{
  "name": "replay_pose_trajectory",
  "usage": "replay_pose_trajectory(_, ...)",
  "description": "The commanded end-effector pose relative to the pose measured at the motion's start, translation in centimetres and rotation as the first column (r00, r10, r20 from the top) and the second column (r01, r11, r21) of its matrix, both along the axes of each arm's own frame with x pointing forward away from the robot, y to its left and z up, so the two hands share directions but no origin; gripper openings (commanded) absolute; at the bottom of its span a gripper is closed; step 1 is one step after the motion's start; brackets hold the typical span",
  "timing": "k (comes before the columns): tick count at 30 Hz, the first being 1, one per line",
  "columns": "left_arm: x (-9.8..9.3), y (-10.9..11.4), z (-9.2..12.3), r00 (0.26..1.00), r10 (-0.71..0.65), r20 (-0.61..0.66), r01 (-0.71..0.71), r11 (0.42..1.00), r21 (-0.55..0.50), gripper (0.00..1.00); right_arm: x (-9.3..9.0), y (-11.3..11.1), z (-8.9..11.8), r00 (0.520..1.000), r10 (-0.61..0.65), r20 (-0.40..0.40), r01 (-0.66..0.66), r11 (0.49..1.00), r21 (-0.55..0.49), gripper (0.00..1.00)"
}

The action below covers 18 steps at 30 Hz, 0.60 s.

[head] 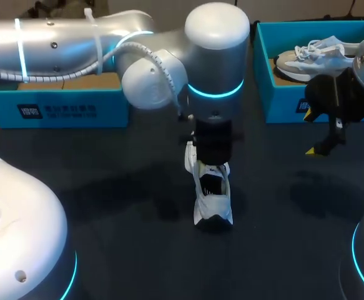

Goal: Take the shoe out of the shoebox, open the shoe tongue, remove and reinsert the insole, then place the shoe into the shoebox

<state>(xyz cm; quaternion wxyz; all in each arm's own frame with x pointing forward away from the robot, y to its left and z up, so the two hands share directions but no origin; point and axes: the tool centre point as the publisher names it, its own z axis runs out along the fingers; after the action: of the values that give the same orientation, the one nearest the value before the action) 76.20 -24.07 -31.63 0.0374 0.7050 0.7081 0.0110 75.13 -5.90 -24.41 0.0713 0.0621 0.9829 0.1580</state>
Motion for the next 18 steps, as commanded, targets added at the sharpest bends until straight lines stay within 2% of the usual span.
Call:
replay_pose_trajectory(1,0.6,-0.3,0.0,1.000,-0.009,0.017,0.009,1.000,0.013,0.27,0.0,0.0,-0.1,1.000,0.000,0.001,0.000,1.000,-0.001,1.00)
replay_pose_trajectory(7,0.8,-0.4,-1.2,1.000,-0.022,0.011,0.022,0.999,0.039,0.26,0.0,0.0,-0.1,1.000,0.000,0.001,0.000,1.000,-0.001,1.00)
replay_pose_trajectory(18,-1.6,0.7,-3.2,0.999,-0.012,-0.044,0.014,0.998,0.063,0.26,0.0,0.0,-0.1,1.000,0.000,0.001,0.000,1.000,-0.001,1.00)
